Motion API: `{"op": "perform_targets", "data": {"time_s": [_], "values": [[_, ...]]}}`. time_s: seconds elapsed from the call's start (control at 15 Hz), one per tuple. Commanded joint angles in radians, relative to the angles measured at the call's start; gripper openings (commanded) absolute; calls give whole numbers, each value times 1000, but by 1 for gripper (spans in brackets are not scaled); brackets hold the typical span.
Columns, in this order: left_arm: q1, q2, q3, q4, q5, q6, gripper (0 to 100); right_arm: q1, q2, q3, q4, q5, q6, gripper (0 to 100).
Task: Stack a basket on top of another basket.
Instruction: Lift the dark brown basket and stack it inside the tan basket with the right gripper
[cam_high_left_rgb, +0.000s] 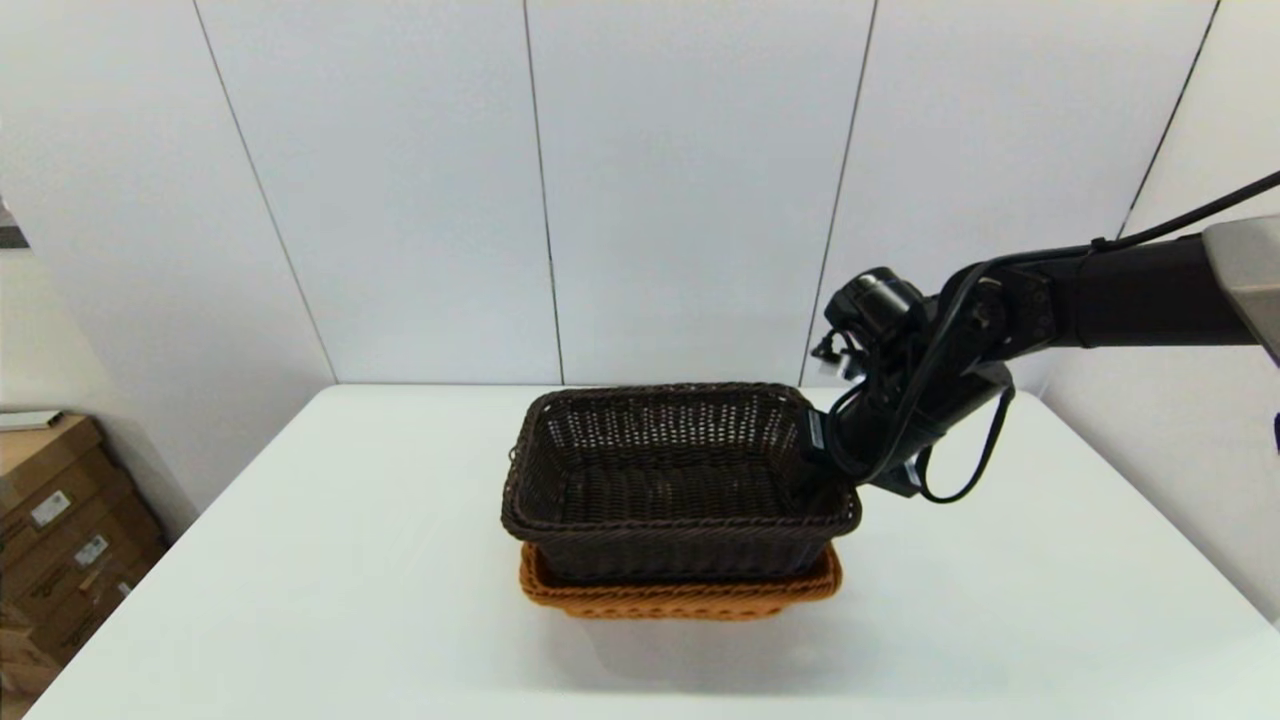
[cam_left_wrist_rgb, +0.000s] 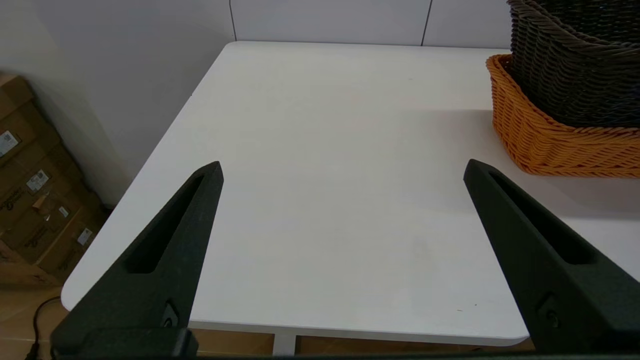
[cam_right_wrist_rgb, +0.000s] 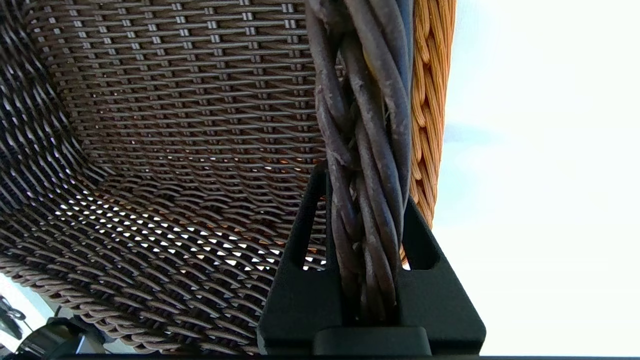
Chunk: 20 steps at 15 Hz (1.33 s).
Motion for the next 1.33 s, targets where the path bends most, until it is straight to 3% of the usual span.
{"op": "perform_targets", "data": {"time_s": [0.07,1.2,1.27,1.33], "values": [[0,0,0,1,2,1,100,2,5,3,3,25,1,0],[0,0,0,1,2,-1,100,2,32,20,-2,17,-6,0],[0,0,0,-1,0,-1,100,2,29,20,-2,16,-25,100],[0,0,0,1,2,-1,100,2,28,18,-2,16,-32,100]]}}
